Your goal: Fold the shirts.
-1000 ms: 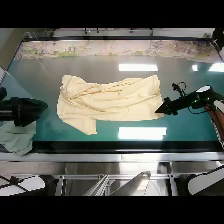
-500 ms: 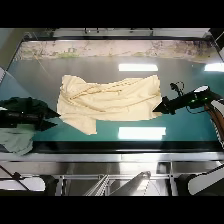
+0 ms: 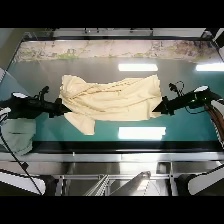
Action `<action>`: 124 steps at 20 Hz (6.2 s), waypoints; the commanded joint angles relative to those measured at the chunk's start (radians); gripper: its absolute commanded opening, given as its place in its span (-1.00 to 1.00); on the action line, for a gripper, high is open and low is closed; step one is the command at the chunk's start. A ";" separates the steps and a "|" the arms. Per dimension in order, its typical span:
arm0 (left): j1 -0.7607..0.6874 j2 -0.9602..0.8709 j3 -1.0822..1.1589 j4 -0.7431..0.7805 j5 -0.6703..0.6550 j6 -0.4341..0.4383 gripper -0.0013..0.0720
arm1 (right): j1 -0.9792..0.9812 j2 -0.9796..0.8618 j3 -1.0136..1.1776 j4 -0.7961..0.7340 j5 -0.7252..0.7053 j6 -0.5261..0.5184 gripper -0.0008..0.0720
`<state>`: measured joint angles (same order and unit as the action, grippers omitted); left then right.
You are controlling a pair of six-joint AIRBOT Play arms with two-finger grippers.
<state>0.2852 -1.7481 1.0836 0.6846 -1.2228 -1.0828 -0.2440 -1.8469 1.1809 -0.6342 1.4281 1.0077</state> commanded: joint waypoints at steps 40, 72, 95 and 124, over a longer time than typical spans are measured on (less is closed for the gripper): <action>-0.076 -0.497 1.138 -0.249 -0.230 -0.024 -0.89 | -0.053 0.093 0.081 0.496 -0.537 -0.411 -0.94; -0.054 -0.320 0.883 -0.011 -0.636 -0.327 0.75 | -0.247 0.098 0.241 -0.175 0.044 -0.009 -0.26; 0.183 0.689 -0.576 0.118 -0.268 -0.177 0.75 | -0.277 0.214 -0.381 -0.003 -0.090 -0.251 -0.93; 0.052 0.667 -0.686 -0.010 -0.035 -0.113 -0.89 | -0.494 0.454 -0.382 -0.285 0.069 0.056 -0.93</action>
<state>0.3363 -1.1137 0.3706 0.5312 -1.2434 -1.1027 -0.7071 -1.4502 0.7986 -0.8055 1.5028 0.9764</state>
